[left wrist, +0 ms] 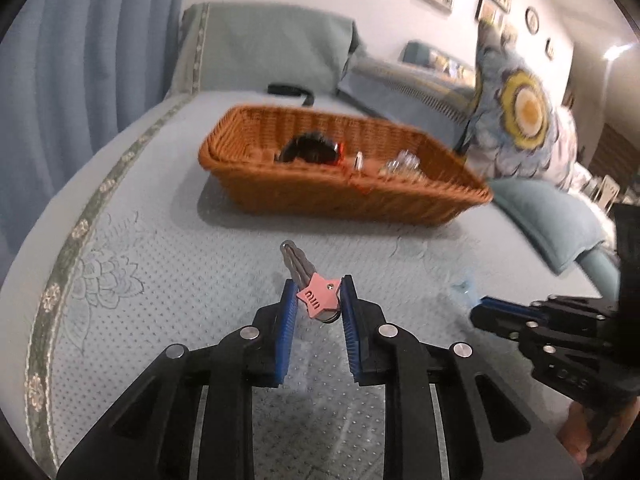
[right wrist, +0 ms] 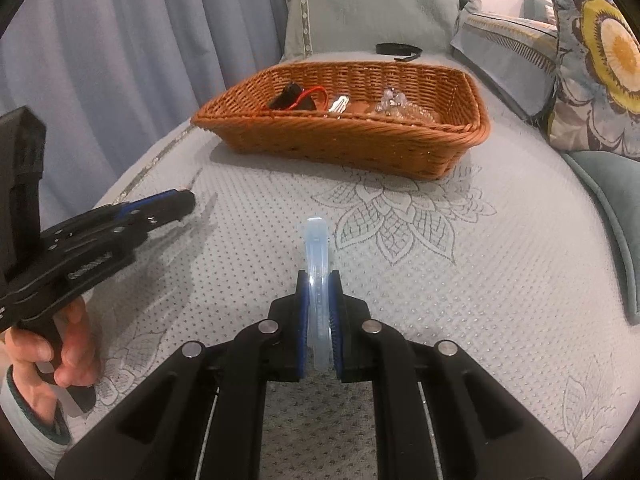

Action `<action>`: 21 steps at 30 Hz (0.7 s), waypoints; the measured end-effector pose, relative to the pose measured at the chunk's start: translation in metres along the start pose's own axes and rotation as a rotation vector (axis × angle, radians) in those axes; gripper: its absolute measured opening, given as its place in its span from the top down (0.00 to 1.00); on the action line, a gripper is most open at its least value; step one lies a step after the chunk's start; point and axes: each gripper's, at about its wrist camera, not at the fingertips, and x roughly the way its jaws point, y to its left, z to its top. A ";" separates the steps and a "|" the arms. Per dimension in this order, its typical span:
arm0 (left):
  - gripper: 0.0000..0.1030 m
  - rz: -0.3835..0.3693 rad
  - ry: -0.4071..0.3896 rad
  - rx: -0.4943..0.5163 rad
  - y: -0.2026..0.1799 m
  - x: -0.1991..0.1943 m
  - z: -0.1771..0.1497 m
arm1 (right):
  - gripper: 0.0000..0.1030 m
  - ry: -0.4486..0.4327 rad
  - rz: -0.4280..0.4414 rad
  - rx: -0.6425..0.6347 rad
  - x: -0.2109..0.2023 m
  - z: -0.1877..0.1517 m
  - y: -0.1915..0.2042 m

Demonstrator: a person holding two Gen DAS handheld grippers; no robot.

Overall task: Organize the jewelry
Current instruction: 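Grasp the keys with pink star tag with the left gripper while the right grasps the clear hair clip, then carry the keys and clear hair clip into the basket and release both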

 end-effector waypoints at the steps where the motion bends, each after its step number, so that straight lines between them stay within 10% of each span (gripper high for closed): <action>1: 0.80 -0.004 -0.002 -0.007 0.001 -0.001 0.000 | 0.92 0.001 0.001 0.000 0.000 0.000 0.000; 21: 0.80 -0.008 -0.027 0.013 -0.004 -0.004 -0.001 | 0.92 -0.060 -0.034 0.014 -0.011 0.002 -0.002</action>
